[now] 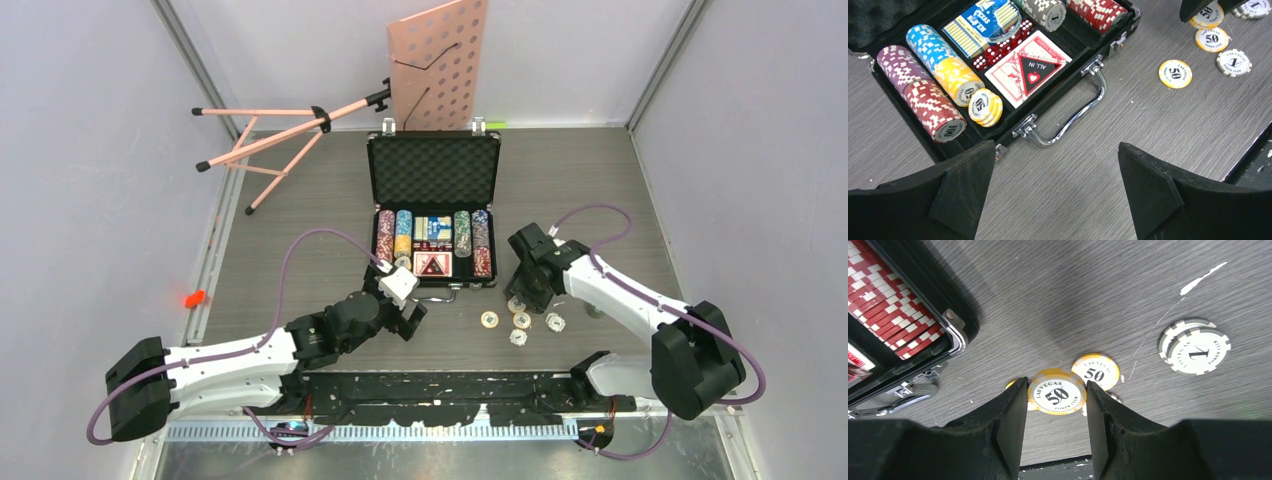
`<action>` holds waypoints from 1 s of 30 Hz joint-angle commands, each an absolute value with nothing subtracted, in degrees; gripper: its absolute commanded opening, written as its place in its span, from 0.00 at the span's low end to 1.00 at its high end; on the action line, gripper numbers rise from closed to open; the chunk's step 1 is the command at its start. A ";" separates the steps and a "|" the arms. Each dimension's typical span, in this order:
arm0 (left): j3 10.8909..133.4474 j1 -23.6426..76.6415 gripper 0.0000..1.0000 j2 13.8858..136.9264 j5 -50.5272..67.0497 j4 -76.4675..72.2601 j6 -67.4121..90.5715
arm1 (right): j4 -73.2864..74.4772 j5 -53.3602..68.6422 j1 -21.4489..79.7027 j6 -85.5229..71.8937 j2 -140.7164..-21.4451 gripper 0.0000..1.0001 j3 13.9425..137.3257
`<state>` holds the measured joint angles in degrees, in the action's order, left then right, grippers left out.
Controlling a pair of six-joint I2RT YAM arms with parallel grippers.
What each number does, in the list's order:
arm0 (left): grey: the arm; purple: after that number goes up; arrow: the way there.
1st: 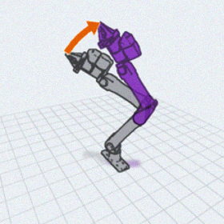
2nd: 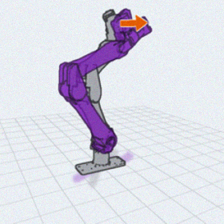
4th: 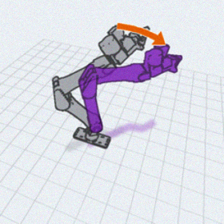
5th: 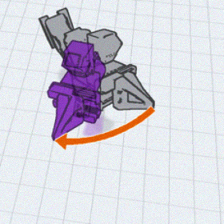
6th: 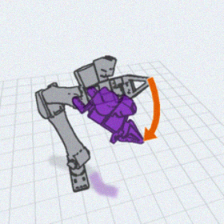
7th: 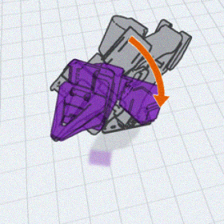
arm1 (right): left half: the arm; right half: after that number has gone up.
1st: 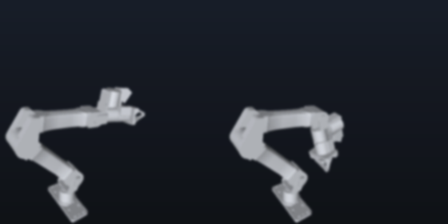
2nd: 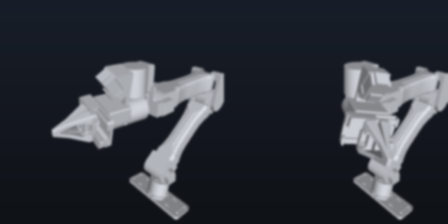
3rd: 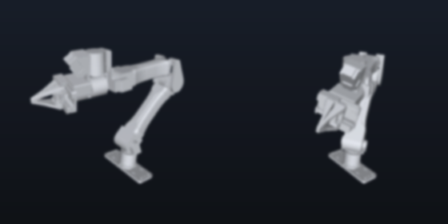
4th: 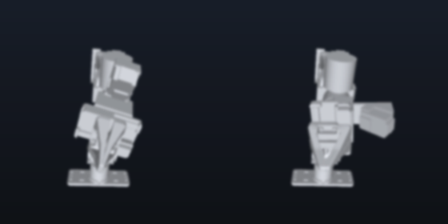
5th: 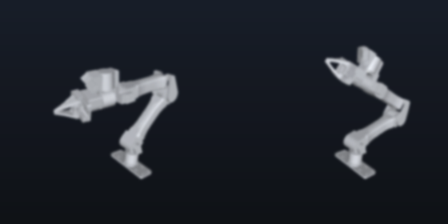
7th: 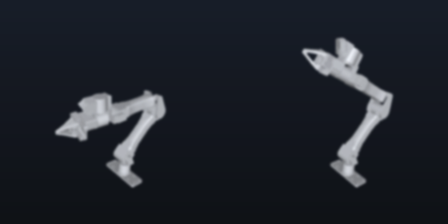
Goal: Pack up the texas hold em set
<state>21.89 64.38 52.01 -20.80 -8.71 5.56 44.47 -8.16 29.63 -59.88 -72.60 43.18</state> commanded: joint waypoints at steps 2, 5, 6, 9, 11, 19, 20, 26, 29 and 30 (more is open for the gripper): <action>20.75 64.16 0.96 50.97 -20.92 -13.91 5.82 | 46.57 -12.04 29.97 -58.82 -71.96 0.40 42.77; 20.14 64.15 0.96 50.70 -20.64 -14.65 5.42 | 45.36 -12.61 29.97 -58.80 -72.13 0.43 40.90; 20.13 64.15 0.96 50.75 -20.58 -14.67 5.37 | 44.30 -12.05 29.93 -58.91 -72.26 0.44 39.89; 20.34 64.15 0.96 51.55 -20.04 -14.89 5.28 | 42.50 -11.17 29.97 -59.10 -73.17 0.44 38.14; 20.62 64.14 0.96 52.02 -19.66 -14.77 5.27 | 41.90 -10.95 29.90 -59.03 -73.75 0.45 37.68; 20.65 64.15 0.96 51.91 -19.51 -14.67 5.10 | 40.84 -10.03 29.96 -58.37 -74.98 0.65 36.97; 20.65 64.14 0.96 51.93 -19.51 -14.68 5.10 | 40.69 -9.96 29.97 -58.41 -75.15 0.66 36.94; 20.98 64.08 0.96 52.60 -19.17 -14.72 4.86 | 39.52 -9.11 30.15 -58.50 -77.14 0.68 36.45; 21.32 64.10 0.96 52.97 -19.08 -14.36 4.75 | 39.31 -9.56 30.29 -58.40 -78.11 0.64 36.11; 21.35 64.15 0.96 52.99 -19.05 -14.26 4.75 | 39.30 -9.66 30.31 -58.43 -78.31 0.61 36.07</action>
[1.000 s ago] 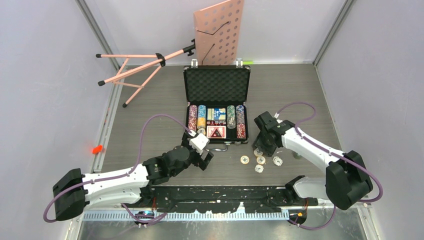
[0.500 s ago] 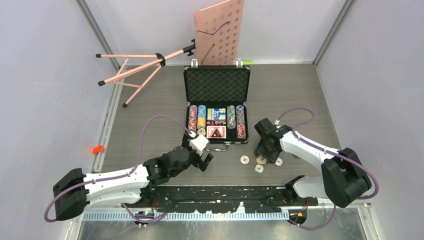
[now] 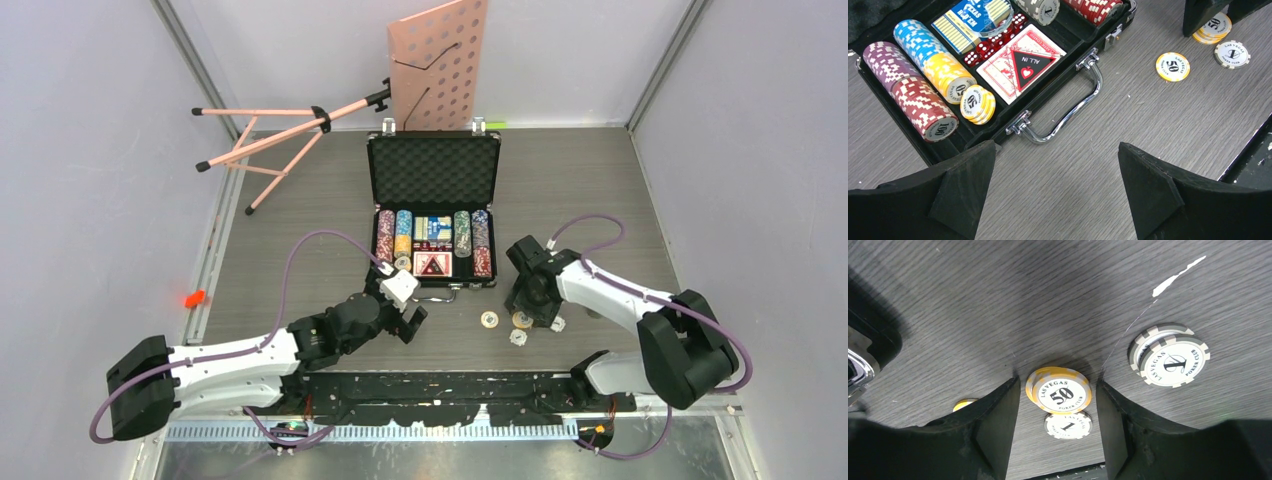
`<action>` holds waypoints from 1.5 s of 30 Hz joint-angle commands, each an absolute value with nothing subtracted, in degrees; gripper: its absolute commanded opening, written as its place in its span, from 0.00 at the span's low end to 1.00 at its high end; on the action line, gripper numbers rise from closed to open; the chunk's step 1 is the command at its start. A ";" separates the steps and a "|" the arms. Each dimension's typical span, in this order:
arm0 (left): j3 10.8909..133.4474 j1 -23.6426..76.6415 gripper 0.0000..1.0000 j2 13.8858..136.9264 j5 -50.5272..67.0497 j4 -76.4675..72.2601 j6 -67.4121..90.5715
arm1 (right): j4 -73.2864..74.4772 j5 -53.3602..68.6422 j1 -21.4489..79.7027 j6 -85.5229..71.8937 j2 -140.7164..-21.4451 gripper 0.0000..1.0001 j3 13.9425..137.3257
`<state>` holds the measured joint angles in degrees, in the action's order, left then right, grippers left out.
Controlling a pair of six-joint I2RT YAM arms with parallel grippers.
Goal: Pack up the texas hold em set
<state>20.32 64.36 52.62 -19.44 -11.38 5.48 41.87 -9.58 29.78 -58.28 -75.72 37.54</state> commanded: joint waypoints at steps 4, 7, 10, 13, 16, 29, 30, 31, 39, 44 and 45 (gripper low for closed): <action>21.36 64.15 0.95 52.79 -18.98 -14.17 4.75 | 39.45 -10.14 31.29 -59.08 -78.88 0.54 35.76; 21.31 64.13 0.96 52.73 -18.94 -14.07 4.83 | 39.62 -10.72 33.12 -59.85 -79.19 0.54 35.46; 21.31 64.09 0.96 52.73 -18.86 -14.06 4.89 | 39.76 -11.52 34.27 -60.34 -79.69 0.54 35.27; 21.36 64.13 0.95 52.82 -18.84 -14.00 4.83 | 39.80 -11.60 34.91 -60.45 -80.36 0.51 35.29; 21.36 64.13 0.95 52.91 -18.89 -13.97 4.88 | 39.97 -11.15 35.39 -60.66 -80.07 0.46 35.41; 22.74 62.92 1.00 51.75 -14.21 -13.06 15.14 | 42.12 -6.48 35.42 -64.04 -72.75 0.33 40.94; 22.88 62.91 1.00 51.71 -13.56 -13.32 17.71 | 42.02 -6.31 35.42 -64.32 -72.24 0.32 41.30; 22.86 62.93 1.00 51.99 -12.81 -14.01 19.90 | 42.10 -6.41 35.35 -64.97 -72.02 0.31 41.99; 22.52 62.90 1.00 61.09 -7.96 -24.50 34.97 | 45.13 -8.80 35.42 -66.33 -70.54 0.29 45.94; 23.37 63.08 0.95 70.30 -5.35 -38.47 42.10 | 46.70 -7.99 35.38 -67.00 -68.44 0.29 48.16; 23.64 63.10 0.92 71.99 -5.28 -41.39 43.34 | 46.17 -7.38 35.40 -67.38 -67.25 0.29 48.30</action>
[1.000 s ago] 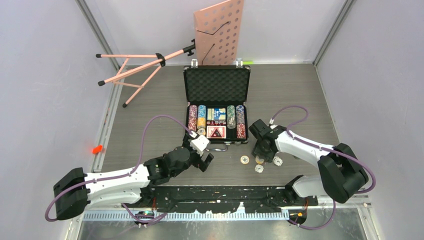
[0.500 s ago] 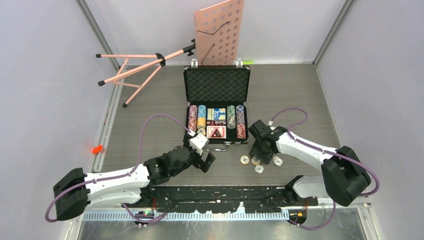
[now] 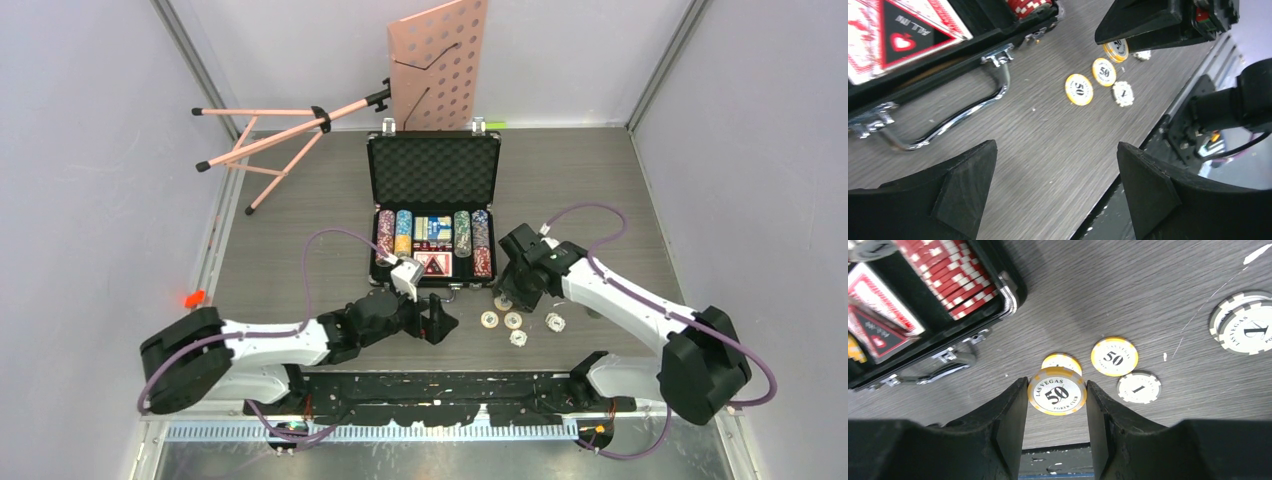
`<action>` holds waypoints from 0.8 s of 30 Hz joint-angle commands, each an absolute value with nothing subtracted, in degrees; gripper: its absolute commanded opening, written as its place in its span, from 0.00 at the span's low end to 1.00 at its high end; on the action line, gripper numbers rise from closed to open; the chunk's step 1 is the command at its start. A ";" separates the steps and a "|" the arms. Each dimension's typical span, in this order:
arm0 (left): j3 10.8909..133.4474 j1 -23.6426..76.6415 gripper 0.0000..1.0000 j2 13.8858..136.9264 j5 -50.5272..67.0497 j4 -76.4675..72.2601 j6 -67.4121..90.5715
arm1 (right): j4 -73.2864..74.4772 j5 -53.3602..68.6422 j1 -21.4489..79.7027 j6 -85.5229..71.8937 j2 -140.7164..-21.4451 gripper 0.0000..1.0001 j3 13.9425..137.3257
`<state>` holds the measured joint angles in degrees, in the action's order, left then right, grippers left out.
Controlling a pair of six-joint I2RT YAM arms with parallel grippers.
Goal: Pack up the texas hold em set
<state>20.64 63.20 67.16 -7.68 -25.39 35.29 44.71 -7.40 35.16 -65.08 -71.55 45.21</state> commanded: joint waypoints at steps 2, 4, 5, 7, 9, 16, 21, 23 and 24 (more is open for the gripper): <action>24.15 63.19 0.86 75.19 -5.81 -47.43 45.34 | 45.12 -5.48 35.35 -69.29 -65.24 0.29 48.50; 25.18 63.15 0.80 77.83 -6.61 -51.42 47.02 | 43.77 -3.87 35.37 -71.51 -63.02 0.29 48.45; 25.93 63.19 0.78 79.00 -7.02 -52.59 47.94 | 43.38 -3.34 35.34 -72.88 -62.23 0.29 48.43; 27.25 63.26 0.74 81.27 -7.58 -54.81 49.63 | 42.34 -3.20 35.41 -74.50 -60.11 0.28 48.62; 28.28 63.28 0.70 82.87 -8.08 -56.94 50.73 | 42.37 -3.53 35.39 -75.31 -58.68 0.28 49.12; 32.23 63.23 0.63 86.46 -8.58 -57.94 52.21 | 42.85 -2.43 35.41 -75.45 -57.80 0.28 50.52; 32.57 63.19 0.59 87.66 -9.79 -58.01 52.69 | 41.85 -1.75 35.39 -75.54 -57.02 0.27 49.82; 32.86 63.19 0.56 87.86 -10.09 -57.65 52.64 | 41.42 -1.46 35.42 -75.66 -56.69 0.26 49.56; 33.07 63.19 0.53 87.95 -10.15 -57.35 52.58 | 41.36 -1.42 35.42 -75.67 -56.60 0.26 49.50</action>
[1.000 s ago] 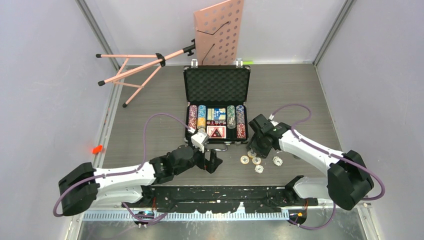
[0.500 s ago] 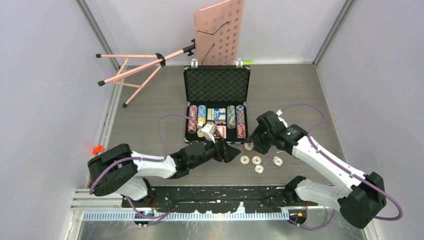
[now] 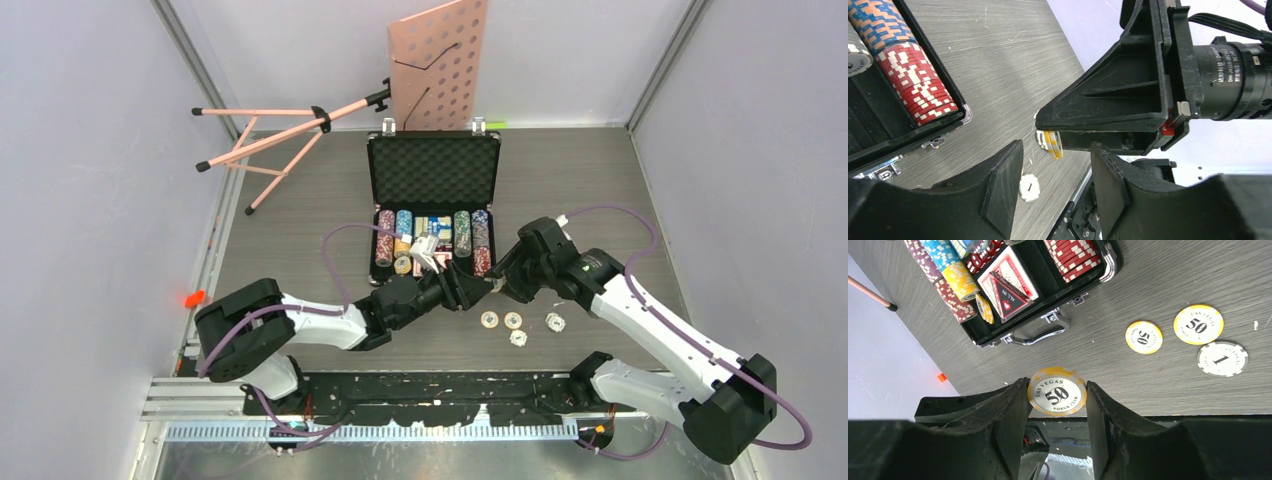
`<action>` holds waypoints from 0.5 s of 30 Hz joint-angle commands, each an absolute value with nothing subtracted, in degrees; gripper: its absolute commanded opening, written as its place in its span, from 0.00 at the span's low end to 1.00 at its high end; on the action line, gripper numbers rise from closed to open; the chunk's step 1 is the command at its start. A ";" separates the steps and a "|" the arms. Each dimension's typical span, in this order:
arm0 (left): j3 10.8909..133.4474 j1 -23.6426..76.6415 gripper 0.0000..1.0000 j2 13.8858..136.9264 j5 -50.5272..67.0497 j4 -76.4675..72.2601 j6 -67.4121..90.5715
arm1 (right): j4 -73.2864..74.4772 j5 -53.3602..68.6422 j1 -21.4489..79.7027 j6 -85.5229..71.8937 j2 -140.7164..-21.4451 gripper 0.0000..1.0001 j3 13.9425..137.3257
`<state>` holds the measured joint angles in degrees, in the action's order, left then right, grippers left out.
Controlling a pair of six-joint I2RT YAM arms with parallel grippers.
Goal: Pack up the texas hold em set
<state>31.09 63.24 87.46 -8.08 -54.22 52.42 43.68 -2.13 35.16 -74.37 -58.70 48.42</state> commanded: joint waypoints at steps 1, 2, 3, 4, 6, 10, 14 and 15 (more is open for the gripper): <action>33.25 63.19 0.51 88.04 -10.23 -56.82 52.48 | 41.32 -1.46 35.42 -75.61 -56.47 0.26 49.49; 33.69 63.19 0.49 88.02 -10.47 -55.99 52.54 | 41.27 -1.37 35.42 -75.55 -56.45 0.26 49.55; 33.99 63.19 0.47 88.14 -10.68 -55.15 52.58 | 41.20 -1.18 35.38 -75.47 -56.43 0.26 49.56; 34.21 63.13 0.46 88.19 -10.71 -54.35 52.76 | 40.97 -1.12 35.41 -75.39 -56.43 0.26 49.50; 35.41 62.82 0.38 89.03 -9.93 -53.49 52.78 | 40.69 -0.88 35.42 -75.26 -56.39 0.25 49.29; 36.16 62.43 0.22 89.93 -8.28 -53.61 52.57 | 40.50 -0.91 35.40 -74.91 -56.09 0.27 49.20; 35.72 61.17 0.00 89.80 -5.62 -54.13 50.98 | 40.46 -1.27 35.36 -73.74 -55.29 0.57 49.53; 35.03 60.68 0.00 89.40 -5.15 -54.10 50.25 | 40.79 -2.27 35.23 -72.97 -55.02 0.64 49.77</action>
<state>34.30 62.04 90.00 -7.44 -52.21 53.30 42.15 -1.43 35.11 -74.15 -57.17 48.42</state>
